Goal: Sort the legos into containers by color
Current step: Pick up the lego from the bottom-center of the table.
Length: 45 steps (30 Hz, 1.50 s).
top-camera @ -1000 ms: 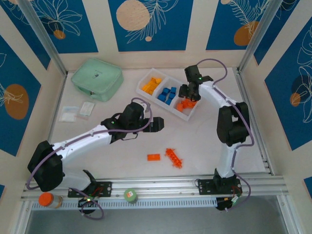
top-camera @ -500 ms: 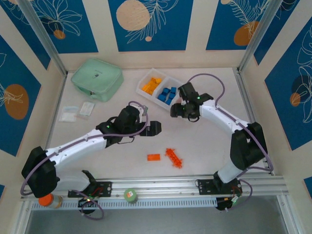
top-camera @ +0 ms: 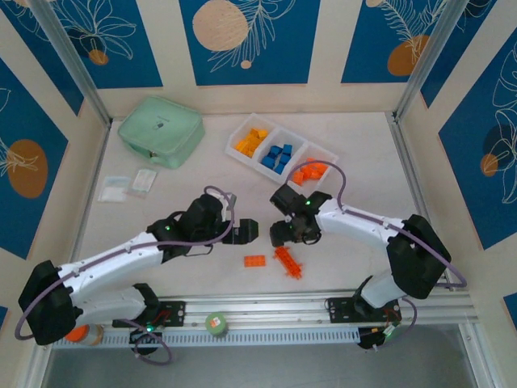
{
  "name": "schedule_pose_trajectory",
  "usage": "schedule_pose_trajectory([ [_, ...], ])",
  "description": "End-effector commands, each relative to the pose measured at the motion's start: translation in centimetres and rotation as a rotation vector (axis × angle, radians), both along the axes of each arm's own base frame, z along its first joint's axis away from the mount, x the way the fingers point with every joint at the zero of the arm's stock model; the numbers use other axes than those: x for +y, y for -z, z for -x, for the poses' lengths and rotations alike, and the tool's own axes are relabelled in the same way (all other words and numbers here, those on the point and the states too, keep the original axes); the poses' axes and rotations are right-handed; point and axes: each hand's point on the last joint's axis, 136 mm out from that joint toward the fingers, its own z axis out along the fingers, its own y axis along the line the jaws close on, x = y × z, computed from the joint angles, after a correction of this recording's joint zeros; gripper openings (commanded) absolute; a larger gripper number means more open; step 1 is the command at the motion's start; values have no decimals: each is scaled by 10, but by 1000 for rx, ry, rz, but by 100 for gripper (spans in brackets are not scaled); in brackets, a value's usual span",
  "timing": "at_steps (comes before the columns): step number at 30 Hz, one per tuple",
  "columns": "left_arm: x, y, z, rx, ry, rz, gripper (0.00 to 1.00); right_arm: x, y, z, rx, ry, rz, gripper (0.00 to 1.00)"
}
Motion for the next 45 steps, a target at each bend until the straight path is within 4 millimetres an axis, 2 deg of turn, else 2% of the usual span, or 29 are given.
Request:
schedule_pose_trajectory([
  [1, 6, 6, 7, 9, -36, -7, 99, 4, 6, 22, 37, -9, -2, 79],
  [8, 9, 9, 10, 10, -67, 1, 99, 14, 21, 48, 58, -125, 55, 79],
  [11, 9, 9, 10, 10, -66, -1, 99, 11, 26, 54, 66, -148, 91, 78],
  [17, 12, 11, 9, 9, -80, -10, 99, 2, 35, 60, 91, -146, 131, 69],
  [26, 17, 12, 7, -2, -105, -22, 99, 1, 44, 55, 88, -153, 168, 53],
  [36, 15, 13, 6, -3, -105, -26, 99, -1, 45, 51, 76, -147, 181, 39],
  [40, 13, 12, 5, -6, -97, -29, 99, -2, 43, 50, 70, -142, 177, 32],
  [45, 14, 7, 3, -23, -92, -46, 99, -1, 31, 43, 50, -115, 136, 30],
])
